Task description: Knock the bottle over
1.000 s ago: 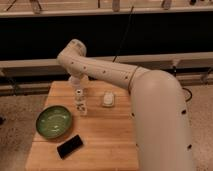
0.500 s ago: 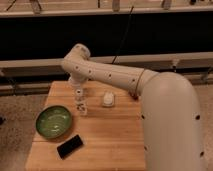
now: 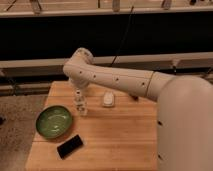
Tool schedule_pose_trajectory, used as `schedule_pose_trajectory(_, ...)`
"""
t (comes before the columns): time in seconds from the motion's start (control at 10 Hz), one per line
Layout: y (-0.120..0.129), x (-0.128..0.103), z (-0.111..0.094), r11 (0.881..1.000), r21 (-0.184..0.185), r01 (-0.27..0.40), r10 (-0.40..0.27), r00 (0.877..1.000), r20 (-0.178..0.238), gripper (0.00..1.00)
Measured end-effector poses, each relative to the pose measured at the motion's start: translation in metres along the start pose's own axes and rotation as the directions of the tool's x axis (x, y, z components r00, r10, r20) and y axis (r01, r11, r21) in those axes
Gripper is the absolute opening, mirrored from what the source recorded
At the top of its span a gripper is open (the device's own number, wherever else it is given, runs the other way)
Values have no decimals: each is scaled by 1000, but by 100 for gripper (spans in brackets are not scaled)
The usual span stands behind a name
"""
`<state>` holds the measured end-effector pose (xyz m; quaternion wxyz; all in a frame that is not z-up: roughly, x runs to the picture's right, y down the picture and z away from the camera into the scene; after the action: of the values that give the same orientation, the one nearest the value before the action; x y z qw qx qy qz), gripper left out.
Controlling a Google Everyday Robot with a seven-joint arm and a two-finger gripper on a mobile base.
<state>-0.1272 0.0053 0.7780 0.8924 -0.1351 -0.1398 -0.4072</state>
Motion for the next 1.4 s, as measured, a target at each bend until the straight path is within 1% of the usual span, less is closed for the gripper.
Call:
schedule_pose_trajectory(0.3,13,-23,-12,1000,-3,29,-29,999,34,0)
schedule_pose_trajectory(0.6,28,-38,-23,999,-1,43,-43,997,57,0)
schedule_pose_trajectory(0.7,33,-47,-27,999,1,47,-47,996,71,0)
schedule_pose_trajectory(0.9,39,-52,-32,999,9,41,-42,996,84,0)
schedule_pose_trajectory(1.1,39,-56,-34,999,19,42,-44,995,93,0)
schedule_pose_trajectory(1.2,40,-56,-34,999,22,32,-34,995,93,0)
schedule_pose_trajectory(1.3,43,-53,-34,1000,21,11,-13,996,92,2)
schedule_pose_trajectory(1.4,43,-46,-33,1000,20,0,-2,996,91,8)
